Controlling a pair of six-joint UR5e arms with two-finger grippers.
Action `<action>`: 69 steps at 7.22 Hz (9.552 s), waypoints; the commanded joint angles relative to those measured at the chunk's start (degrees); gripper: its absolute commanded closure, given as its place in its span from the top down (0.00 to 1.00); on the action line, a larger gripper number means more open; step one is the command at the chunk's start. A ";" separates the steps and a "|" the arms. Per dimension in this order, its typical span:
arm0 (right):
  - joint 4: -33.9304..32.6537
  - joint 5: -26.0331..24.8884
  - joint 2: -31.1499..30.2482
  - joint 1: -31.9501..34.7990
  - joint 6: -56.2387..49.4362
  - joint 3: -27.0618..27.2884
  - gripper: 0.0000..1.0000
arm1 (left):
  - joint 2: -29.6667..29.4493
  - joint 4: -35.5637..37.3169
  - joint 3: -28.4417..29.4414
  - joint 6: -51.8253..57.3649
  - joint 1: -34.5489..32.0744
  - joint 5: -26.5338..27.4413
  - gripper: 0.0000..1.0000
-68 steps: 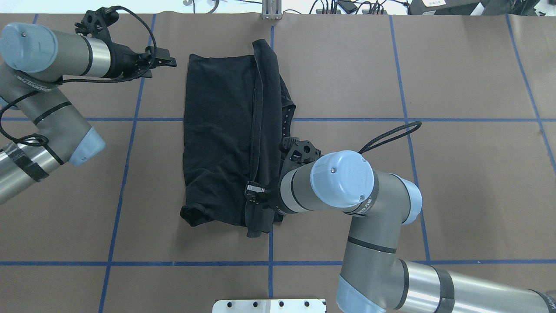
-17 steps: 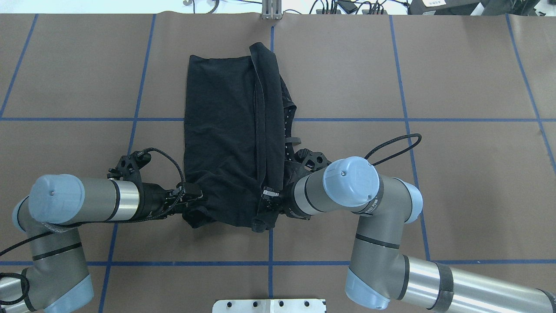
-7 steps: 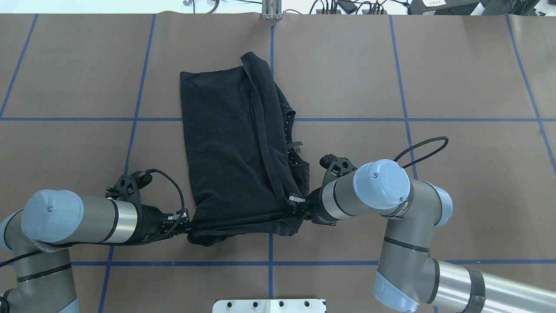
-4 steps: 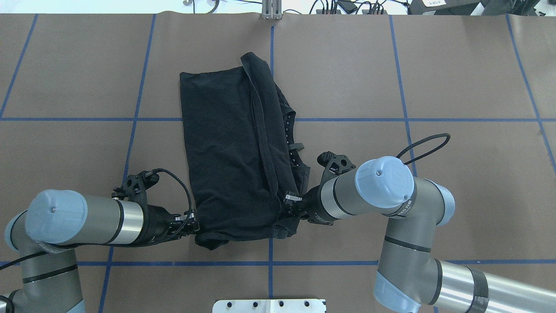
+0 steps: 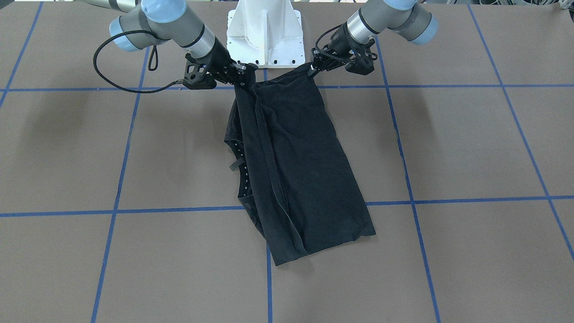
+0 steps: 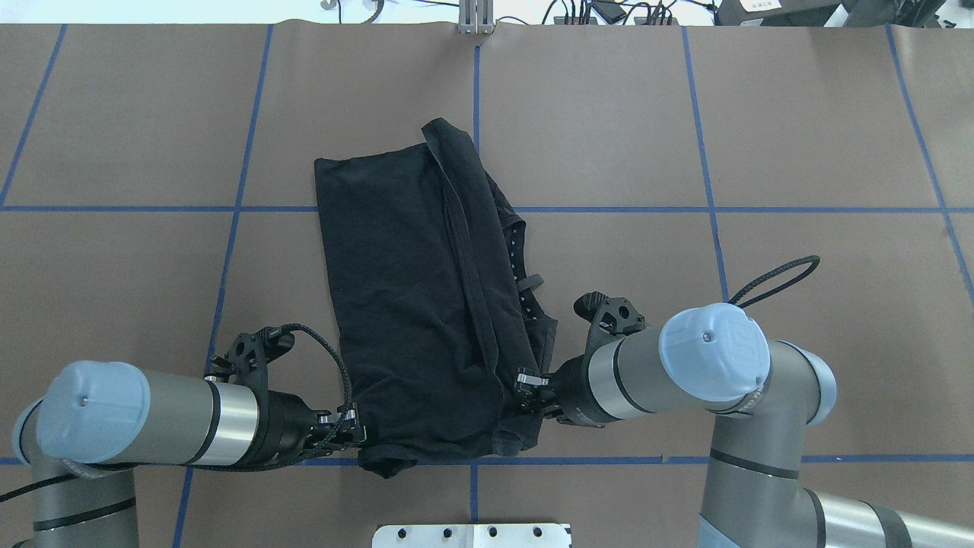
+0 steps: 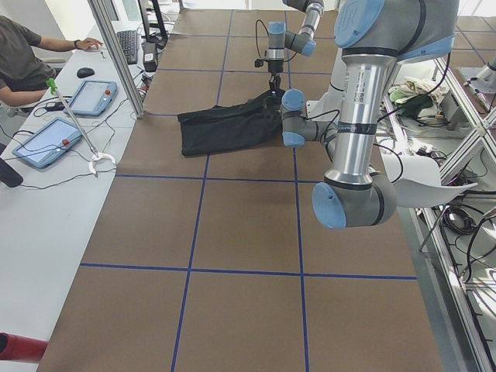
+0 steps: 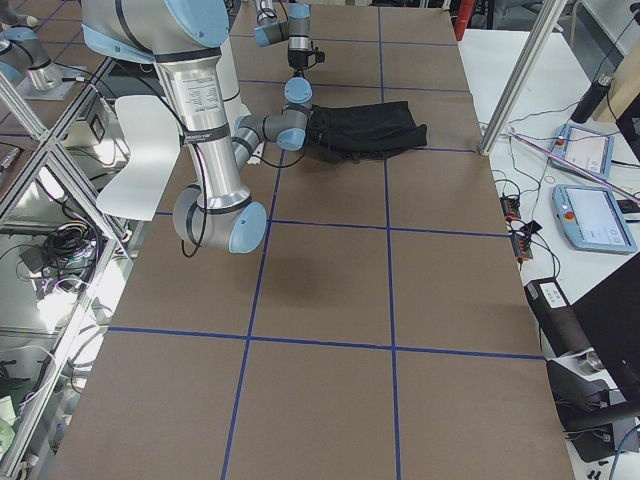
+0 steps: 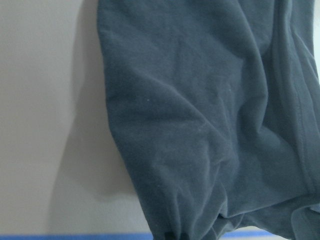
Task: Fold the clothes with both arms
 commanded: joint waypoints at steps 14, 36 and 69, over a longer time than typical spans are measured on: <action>0.70 2.17 28.55 21.51 -17.12 -31.64 0.00 | -11.33 3.72 16.10 14.92 -32.68 -19.94 0.00; -18.58 16.49 16.64 46.71 -62.25 -32.75 1.00 | -9.06 5.30 28.04 61.43 -54.80 -19.07 1.00; -33.76 25.63 -23.92 74.52 -109.33 -12.67 1.00 | 10.46 52.85 16.64 119.96 -72.15 -29.53 1.00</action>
